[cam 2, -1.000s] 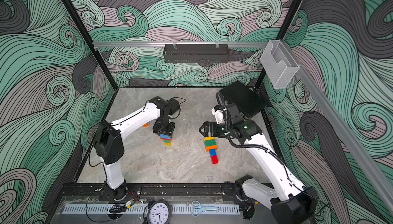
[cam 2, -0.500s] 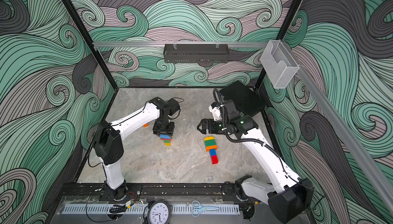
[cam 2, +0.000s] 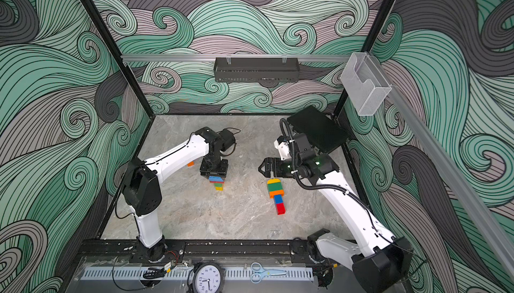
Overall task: Assemble an ice cream with lego
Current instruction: Assemble the lego brick with the lego brick.
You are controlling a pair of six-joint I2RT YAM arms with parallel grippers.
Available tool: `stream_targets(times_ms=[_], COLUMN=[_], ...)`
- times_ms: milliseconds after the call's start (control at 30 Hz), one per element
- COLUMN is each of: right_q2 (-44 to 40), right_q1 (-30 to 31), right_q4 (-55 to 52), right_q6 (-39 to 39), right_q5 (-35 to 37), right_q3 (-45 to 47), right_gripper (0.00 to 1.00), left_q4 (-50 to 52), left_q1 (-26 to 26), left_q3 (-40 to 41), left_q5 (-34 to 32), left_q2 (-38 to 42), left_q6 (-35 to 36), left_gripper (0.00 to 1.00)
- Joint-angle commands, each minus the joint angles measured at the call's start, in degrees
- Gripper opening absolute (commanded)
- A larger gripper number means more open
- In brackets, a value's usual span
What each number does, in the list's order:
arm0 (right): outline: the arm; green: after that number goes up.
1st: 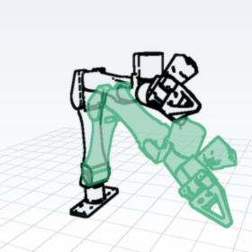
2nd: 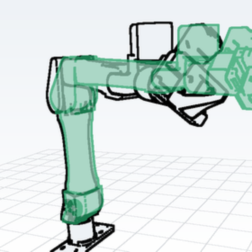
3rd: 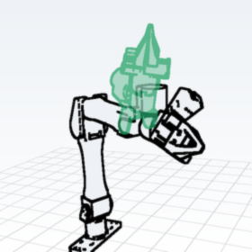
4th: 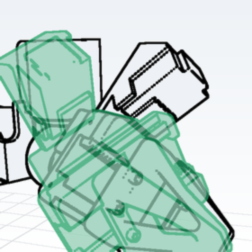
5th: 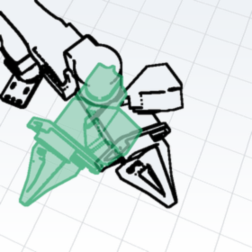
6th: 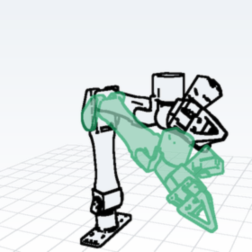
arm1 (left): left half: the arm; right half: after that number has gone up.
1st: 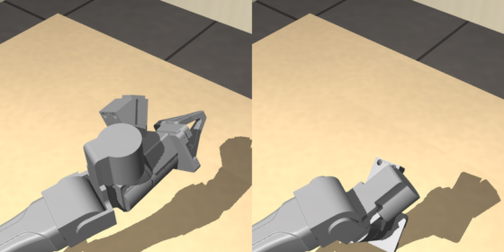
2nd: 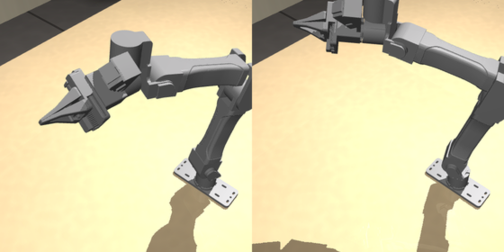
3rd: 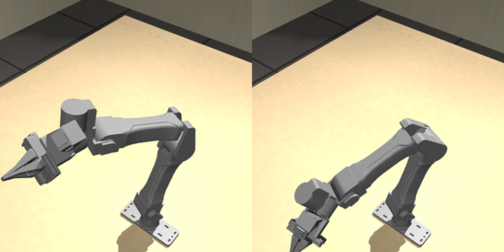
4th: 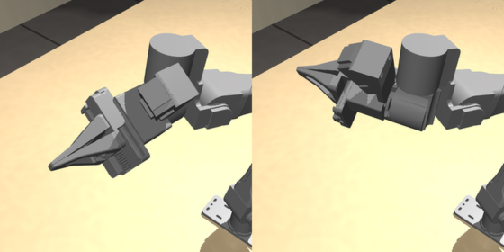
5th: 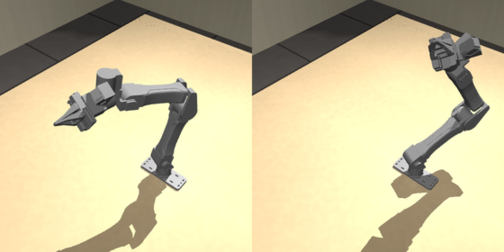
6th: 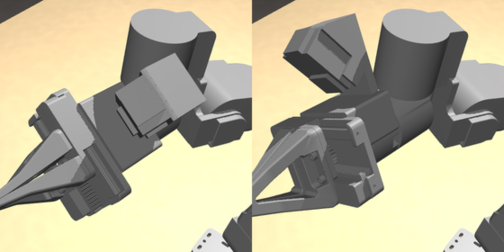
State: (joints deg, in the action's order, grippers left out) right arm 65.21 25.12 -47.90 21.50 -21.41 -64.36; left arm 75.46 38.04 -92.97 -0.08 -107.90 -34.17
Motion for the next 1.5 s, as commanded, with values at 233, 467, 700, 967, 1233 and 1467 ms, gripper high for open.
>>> stream_targets(times_ms=[233, 467, 700, 967, 1233, 1467], right_q2=[-1.13, -1.73, -2.37, -2.8, -3.1, -2.98], right_q1=[0.2, 0.17, 0.19, 0.2, 0.19, 0.19], right_q4=[0.29, 0.01, -0.14, -0.22, -0.45, -0.55], right_q6=[0.18, 0.29, 0.37, 0.31, 0.21, 0.12], right_q5=[0.57, 0.89, 1.23, 1.36, 1.52, 1.53], right_q3=[0.35, 0.28, 0.46, 0.45, 0.63, 0.22], right_gripper=[0.99, 0.99, 0.99, 0.99, 0.99, 0.99], left_q4=[0.38, 1.26, 1.1, 1.35, 0.94, -0.26], left_q1=[0.01, -0.07, -0.21, -0.34, -0.44, -0.42], left_q3=[2.33, 0.42, 0.07, -1.33, -1.43, 0.19], left_q5=[-2.71, -4.03, -5.37, -6.79, -7.13, -6.39], left_q2=[-3.82, -2.64, -0.75, 0.31, 0.73, 1.45], left_q6=[-2.16, -2.69, -4.29, -4.94, -5.27, -5.47], left_gripper=[0.11, 0.23, 0.3, 0.36, 0.4, 0.44])
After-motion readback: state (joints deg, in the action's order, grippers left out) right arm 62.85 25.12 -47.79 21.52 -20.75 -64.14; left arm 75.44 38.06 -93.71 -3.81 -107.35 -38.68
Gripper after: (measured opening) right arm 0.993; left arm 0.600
